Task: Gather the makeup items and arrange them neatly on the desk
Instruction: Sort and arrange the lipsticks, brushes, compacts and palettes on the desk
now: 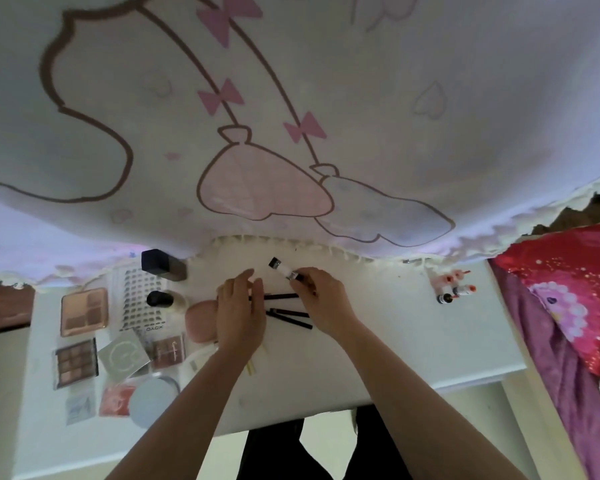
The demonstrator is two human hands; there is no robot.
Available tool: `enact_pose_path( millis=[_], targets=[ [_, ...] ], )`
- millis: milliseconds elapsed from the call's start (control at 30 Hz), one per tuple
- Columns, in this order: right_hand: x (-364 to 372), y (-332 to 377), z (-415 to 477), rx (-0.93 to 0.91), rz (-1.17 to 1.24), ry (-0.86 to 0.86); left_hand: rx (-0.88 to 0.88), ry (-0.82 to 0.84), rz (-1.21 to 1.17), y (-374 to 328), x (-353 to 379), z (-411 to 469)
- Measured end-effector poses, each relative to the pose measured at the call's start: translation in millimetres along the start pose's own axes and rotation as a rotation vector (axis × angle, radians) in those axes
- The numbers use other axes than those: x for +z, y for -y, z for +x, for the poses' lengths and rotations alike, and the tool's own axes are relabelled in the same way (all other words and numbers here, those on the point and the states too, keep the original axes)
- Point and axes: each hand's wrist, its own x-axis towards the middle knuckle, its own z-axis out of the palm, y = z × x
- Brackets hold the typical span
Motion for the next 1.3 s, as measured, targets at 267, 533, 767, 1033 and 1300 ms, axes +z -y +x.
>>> enact_pose_path(
  millis=[267,533,767,1033,1300],
  targets=[
    [-61.0,10.4,-59.0,0.008,0.393,-0.05,0.115,0.117,-0.181,-87.0,-17.8,-11.6],
    [-114.3,33.8,-95.8,0.155,0.806,-0.14,0.339,0.127,-0.159,-149.8,-15.9,-43.3],
    [-132.6,25.1,-120.2,-0.132,0.46,-0.347,0.229,0.195,-0.286,-182.3,-16.8,-63.4],
    [-172.6,27.3,-140.4,0.073,0.661,-0.019,0.31,0.217,-0.352,-199.7,-22.9,-72.8],
    [-183.7,21.0,-151.6,0.133,0.909,-0.028,0.332,0.236,-0.323,-201.8,-20.7,-80.5]
  ],
)
